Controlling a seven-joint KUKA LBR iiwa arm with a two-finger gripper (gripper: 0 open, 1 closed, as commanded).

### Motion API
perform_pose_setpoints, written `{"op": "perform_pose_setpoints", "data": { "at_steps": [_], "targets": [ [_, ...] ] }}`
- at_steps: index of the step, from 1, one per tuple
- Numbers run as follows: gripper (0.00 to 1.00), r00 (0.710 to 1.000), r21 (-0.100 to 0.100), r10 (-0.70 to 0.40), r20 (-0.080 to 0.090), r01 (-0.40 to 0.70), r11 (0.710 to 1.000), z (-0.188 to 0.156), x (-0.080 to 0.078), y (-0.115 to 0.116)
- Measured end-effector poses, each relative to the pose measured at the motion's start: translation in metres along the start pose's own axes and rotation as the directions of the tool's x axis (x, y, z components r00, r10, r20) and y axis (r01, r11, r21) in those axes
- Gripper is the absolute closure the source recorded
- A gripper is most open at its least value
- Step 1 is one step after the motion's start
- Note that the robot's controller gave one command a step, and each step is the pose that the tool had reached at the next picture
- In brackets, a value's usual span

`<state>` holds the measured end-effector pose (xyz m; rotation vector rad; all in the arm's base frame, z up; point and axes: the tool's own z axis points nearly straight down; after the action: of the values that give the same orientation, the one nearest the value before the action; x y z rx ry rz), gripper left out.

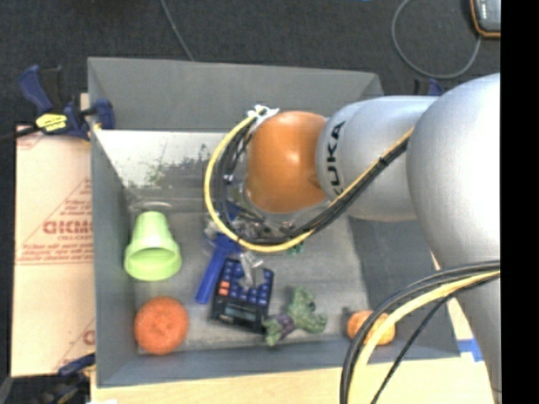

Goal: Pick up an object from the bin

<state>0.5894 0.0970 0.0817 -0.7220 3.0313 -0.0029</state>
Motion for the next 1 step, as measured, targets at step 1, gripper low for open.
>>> {"op": "perform_pose_setpoints", "data": {
  "at_steps": [1],
  "targets": [
    [0.0,0.965,-0.001,0.264,-0.004,-0.264,0.965,0.0052,0.0364,-0.0083]
  ]
}}
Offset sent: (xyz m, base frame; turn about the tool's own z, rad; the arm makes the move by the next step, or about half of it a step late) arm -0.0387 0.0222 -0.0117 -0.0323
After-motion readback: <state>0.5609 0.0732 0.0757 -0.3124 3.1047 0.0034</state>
